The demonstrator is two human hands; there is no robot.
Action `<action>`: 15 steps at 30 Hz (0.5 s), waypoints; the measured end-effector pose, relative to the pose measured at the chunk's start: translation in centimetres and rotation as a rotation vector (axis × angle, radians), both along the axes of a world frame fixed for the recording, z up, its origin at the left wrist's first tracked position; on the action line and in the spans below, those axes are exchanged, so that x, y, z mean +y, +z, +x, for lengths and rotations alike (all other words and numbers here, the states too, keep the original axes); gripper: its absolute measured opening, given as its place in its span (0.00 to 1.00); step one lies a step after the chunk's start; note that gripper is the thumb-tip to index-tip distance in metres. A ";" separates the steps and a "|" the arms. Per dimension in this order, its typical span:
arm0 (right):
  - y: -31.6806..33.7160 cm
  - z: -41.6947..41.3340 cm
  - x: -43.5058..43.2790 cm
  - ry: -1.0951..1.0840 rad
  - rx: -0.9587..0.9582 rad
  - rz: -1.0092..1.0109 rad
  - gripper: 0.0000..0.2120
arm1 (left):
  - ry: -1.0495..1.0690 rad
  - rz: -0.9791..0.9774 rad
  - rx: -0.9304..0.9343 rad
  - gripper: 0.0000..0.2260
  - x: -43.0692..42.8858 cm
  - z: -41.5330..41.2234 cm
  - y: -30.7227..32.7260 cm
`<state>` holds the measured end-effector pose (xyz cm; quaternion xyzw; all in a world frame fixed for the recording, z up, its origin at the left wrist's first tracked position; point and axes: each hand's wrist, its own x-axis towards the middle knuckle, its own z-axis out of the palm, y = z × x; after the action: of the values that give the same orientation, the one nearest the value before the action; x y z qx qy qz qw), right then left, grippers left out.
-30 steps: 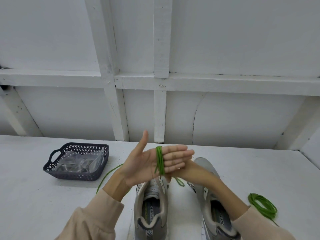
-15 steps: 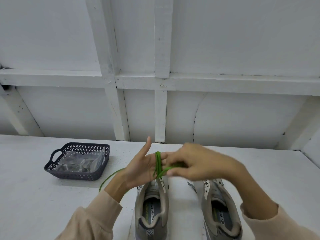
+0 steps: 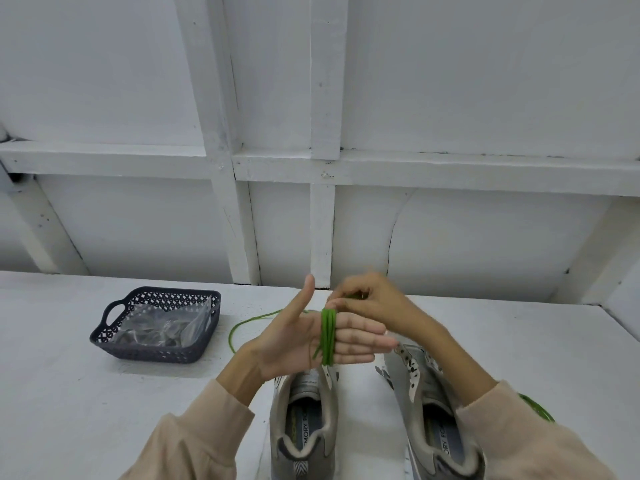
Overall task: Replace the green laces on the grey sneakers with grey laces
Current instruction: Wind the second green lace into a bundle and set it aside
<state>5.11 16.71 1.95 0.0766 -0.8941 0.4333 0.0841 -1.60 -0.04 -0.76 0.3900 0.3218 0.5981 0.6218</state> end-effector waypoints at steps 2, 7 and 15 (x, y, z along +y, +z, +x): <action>-2.1 1.2 -0.7 0.010 -0.114 -0.089 0.08 | 0.015 0.053 -0.079 0.47 -0.2 -0.5 0.3; -5.0 4.7 -3.7 0.122 -0.185 0.143 0.10 | 0.097 0.109 -0.155 0.46 -0.2 -1.7 0.3; 3.1 6.0 -3.2 0.344 -0.172 0.427 0.10 | 0.213 -0.118 -0.033 0.44 0.0 -1.8 -1.3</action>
<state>11.14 13.49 5.00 0.2058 -0.9429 0.2478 -0.0850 -3.36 -0.07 -2.08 0.3062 0.3858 0.6471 0.5820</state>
